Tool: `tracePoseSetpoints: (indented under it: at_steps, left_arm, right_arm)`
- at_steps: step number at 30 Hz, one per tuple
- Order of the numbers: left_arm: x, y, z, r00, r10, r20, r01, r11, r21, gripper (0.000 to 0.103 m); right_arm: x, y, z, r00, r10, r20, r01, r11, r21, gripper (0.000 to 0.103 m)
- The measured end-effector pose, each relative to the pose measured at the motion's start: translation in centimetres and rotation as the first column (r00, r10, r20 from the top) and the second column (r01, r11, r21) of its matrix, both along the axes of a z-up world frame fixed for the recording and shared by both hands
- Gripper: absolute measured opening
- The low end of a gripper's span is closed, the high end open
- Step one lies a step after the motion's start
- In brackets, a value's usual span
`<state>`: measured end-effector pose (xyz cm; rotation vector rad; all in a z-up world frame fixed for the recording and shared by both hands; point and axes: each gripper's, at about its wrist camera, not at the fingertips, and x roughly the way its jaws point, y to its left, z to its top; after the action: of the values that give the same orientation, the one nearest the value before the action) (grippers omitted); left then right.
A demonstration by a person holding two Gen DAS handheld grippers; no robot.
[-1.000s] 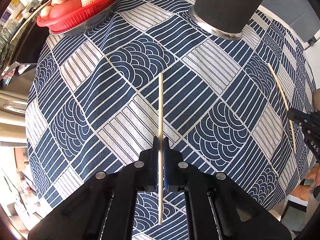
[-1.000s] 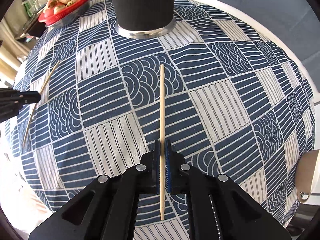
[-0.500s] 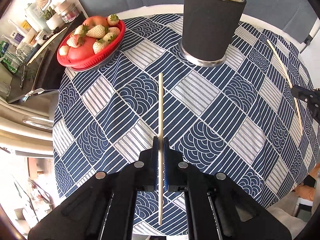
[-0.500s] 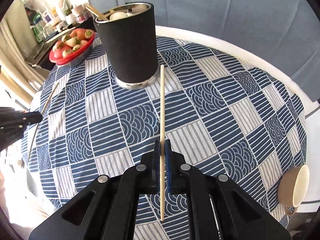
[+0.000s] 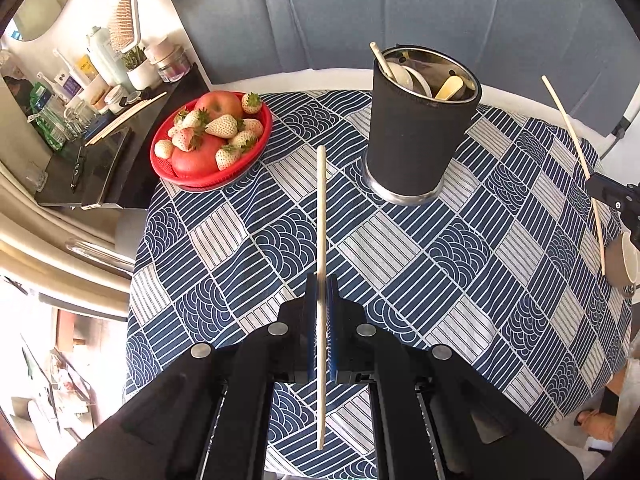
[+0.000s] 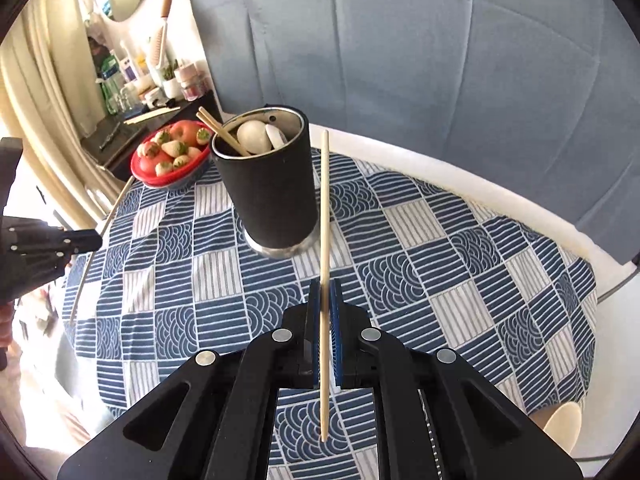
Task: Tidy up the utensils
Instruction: 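Lift both chopsticks upright and carry them over the black holder with both grippers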
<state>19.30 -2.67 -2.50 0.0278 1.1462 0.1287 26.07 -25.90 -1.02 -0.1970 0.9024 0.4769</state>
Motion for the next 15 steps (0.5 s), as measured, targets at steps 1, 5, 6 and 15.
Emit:
tracePoseSetpoints:
  at_steps: [1,5,6,15]
  left_arm:
    - [0.1,-0.3,0.2,1.0,0.006,0.0,-0.006,1.0,0.005,0.005]
    - [0.5,-0.8,1.3,1.0,0.024,0.005,-0.024,1.0,0.019,0.005]
    - [0.7,-0.9,1.8,1.0,0.025,0.008,-0.026,1.0,0.014,0.005]
    - [4.1,-1.8,6.3,0.999,-0.014,0.047,0.011,0.998,0.062,0.005]
  right_arm:
    - [0.1,-0.1,0.3,1.0,0.007,0.016,-0.007,1.0,0.001,0.005]
    - [0.3,-0.1,1.4,0.996,0.026,0.082,-0.025,1.0,-0.019,0.005]
    - [0.4,-0.1,1.7,0.995,0.03,0.095,-0.029,0.999,-0.019,0.005]
    - [2.5,0.7,4.5,0.987,0.041,0.156,-0.047,0.998,0.037,0.005]
